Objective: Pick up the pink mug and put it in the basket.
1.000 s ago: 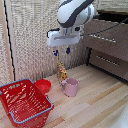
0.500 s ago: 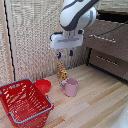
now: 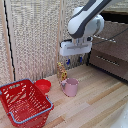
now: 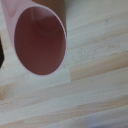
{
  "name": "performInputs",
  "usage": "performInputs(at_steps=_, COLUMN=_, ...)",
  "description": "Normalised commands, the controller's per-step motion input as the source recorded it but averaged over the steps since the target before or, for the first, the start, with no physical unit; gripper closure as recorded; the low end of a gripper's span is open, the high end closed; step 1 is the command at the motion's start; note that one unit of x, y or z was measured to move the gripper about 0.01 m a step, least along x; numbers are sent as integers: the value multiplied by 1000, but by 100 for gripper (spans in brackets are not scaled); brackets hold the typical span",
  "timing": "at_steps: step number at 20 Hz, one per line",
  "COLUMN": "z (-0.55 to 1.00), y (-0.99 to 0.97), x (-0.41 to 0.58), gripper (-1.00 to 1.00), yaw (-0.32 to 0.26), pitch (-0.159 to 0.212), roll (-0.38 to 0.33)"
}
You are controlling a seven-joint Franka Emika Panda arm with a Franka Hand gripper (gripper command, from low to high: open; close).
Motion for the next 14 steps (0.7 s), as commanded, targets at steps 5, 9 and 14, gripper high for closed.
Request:
performInputs(at_steps=5, z=-403, y=-27, x=-248, gripper=-100, yaw=2, pitch=32, roll=-2)
performInputs(at_steps=9, z=-406, y=-26, x=-276, gripper=-100, yaw=16, pitch=22, roll=-6)
performInputs(at_steps=14, z=-436, y=-45, x=-266, gripper=-100, yaw=32, pitch=11, roll=0)
